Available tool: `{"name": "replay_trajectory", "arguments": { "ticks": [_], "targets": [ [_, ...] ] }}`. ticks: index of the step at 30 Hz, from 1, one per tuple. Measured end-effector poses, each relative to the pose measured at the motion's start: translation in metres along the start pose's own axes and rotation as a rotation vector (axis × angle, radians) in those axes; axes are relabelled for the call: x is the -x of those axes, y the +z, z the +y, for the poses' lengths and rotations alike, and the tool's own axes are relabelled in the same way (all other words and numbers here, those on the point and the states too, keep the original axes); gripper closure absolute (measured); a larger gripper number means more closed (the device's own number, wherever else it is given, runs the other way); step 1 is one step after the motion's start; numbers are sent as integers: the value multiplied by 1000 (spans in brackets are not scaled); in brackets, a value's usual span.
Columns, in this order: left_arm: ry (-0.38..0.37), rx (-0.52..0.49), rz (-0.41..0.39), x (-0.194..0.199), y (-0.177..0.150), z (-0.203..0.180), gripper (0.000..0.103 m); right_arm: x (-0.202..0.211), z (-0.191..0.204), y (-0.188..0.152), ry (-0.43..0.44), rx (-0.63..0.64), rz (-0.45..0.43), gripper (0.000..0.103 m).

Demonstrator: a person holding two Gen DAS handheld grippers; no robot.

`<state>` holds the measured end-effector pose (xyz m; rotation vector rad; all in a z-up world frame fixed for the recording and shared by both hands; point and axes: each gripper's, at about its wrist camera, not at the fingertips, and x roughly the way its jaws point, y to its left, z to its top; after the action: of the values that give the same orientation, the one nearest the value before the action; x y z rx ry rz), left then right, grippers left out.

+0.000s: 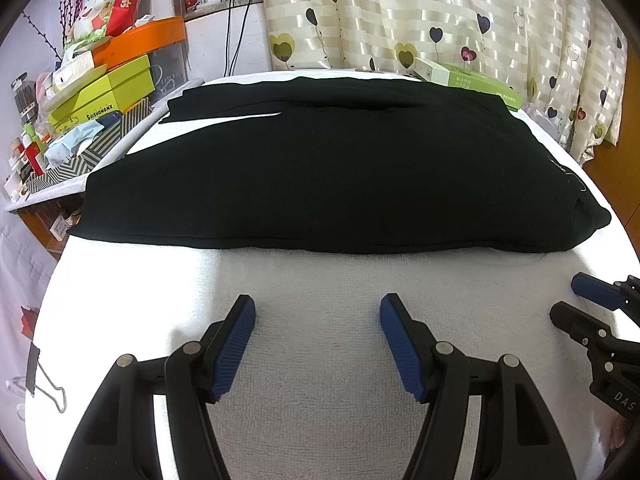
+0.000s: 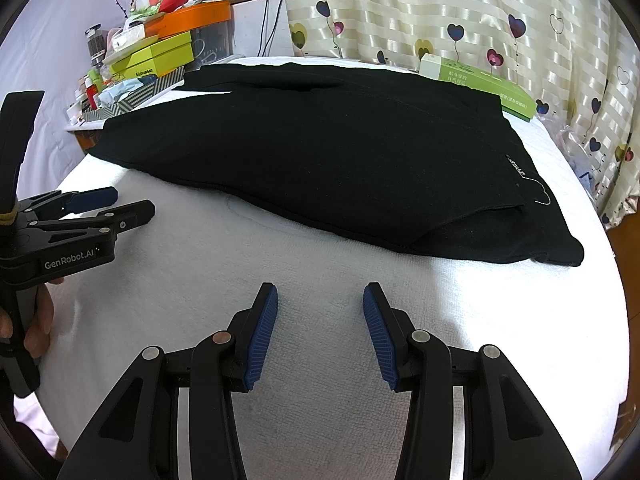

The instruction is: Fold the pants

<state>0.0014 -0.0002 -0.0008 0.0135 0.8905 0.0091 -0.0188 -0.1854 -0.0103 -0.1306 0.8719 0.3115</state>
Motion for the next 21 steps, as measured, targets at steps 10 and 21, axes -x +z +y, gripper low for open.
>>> {"name": "replay_trajectory", "arguments": {
  "ticks": [10, 21],
  "targets": [
    [5, -5, 0, 1, -1, -1, 35, 0, 0, 0, 0, 0, 0, 57],
    [4, -4, 0, 1, -1, 0, 35, 0, 0, 0, 1, -1, -1, 57]
  ]
}}
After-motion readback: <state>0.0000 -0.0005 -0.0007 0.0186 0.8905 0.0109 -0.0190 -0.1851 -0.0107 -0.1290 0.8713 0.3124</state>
